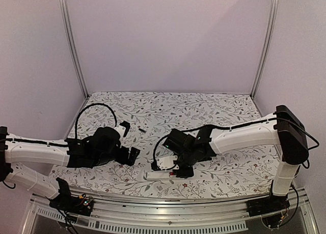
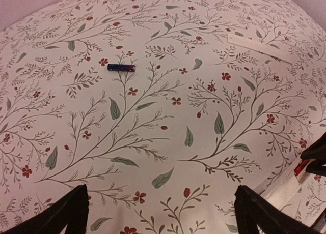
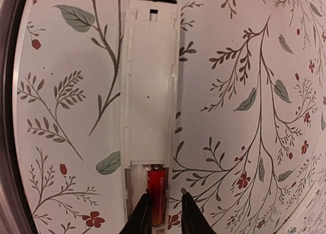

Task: Load the batteries into the remote control
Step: Press the battery in the battery compartment.

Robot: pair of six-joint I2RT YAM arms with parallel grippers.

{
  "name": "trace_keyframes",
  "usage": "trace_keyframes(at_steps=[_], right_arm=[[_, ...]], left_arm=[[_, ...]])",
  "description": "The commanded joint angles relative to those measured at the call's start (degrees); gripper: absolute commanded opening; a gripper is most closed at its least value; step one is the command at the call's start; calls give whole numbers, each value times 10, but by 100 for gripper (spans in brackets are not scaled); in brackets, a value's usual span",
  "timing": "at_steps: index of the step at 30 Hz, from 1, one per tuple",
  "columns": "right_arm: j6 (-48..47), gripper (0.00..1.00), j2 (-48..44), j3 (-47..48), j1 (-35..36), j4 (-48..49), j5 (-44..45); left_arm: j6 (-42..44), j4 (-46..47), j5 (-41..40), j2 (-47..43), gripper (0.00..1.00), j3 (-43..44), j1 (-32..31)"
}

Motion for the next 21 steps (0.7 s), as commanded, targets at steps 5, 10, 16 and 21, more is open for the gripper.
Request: trace_keyframes(at_steps=[5, 10, 16, 21], right_arm=[[-10, 21, 18, 8, -12, -8, -30], [-12, 20, 22, 8, -15, -7, -30], [-12, 20, 21, 12, -16, -8, -21], [-11, 33, 8, 25, -16, -14, -31]], left_arm=[[8, 1, 0, -7, 100, -1, 11], [11, 0, 1, -8, 100, -1, 13], [13, 3, 1, -8, 100, -1, 17], [15, 12, 0, -5, 100, 8, 33]])
